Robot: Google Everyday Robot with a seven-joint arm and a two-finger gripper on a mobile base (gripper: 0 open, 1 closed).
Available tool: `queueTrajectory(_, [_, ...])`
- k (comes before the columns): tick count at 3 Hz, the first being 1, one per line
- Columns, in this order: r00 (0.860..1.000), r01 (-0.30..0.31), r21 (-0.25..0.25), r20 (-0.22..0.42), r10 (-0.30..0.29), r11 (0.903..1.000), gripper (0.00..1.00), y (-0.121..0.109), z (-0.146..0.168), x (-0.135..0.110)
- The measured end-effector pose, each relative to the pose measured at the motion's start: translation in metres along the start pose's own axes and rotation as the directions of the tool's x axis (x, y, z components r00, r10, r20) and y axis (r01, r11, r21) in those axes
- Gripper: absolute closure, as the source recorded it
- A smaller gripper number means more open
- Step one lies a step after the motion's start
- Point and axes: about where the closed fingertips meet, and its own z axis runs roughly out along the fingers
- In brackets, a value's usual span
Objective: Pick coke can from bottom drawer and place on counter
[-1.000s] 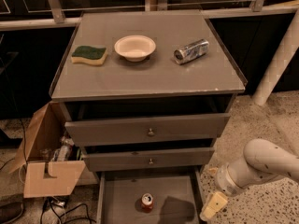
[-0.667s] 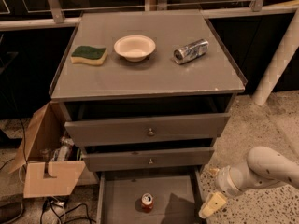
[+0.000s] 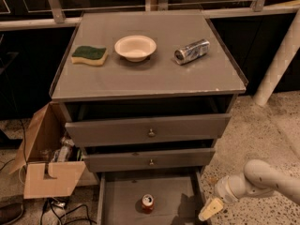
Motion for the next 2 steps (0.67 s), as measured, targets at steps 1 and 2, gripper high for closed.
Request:
queueTrajectory(1, [1.000,0.000,0.000,0.000,0.000,1.0000,0.00,0.000,0.000,0.000])
queueTrajectory(2, [0.998,-0.023,-0.017,0.054,0.024,0.9996,0.00,-0.005,0.017,0.015])
